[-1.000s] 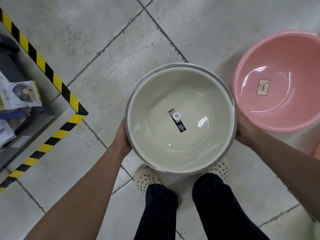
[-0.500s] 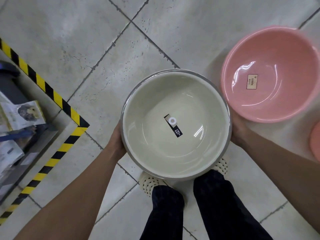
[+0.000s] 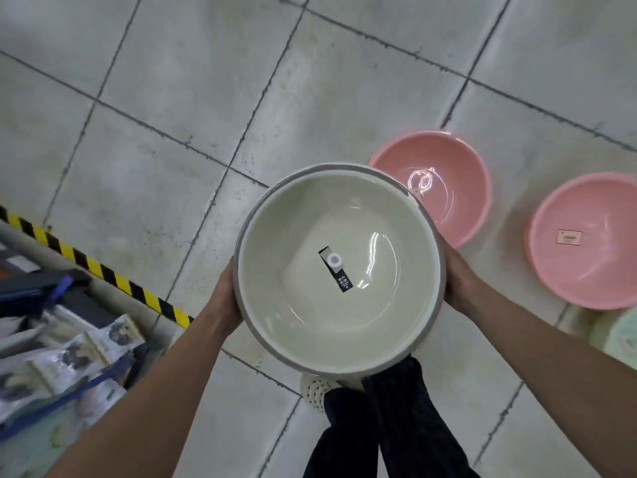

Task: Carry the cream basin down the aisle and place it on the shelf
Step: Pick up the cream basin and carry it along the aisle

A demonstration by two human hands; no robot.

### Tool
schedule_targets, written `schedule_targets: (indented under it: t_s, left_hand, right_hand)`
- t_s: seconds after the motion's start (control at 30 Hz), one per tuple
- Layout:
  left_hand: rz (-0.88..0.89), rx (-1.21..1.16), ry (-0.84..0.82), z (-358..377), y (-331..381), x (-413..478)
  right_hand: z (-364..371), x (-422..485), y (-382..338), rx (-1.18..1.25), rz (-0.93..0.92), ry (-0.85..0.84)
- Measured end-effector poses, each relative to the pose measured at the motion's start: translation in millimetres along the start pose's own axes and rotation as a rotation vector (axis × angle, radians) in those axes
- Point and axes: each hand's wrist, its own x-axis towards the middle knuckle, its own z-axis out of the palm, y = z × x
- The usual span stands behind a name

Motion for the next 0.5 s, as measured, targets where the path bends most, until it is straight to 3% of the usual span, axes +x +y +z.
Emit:
schedule_targets:
  t_s: [0.27, 0.5]
  left_hand:
    - [0.085, 0.188, -0.148, 106, 85, -35]
    - [0.146, 0.425, -0.239, 177, 120, 14]
  right_hand:
    - [-70, -55, -79, 0.155, 0.002, 0.146]
    - [-119, -48, -97, 0.227, -0.09, 0.285]
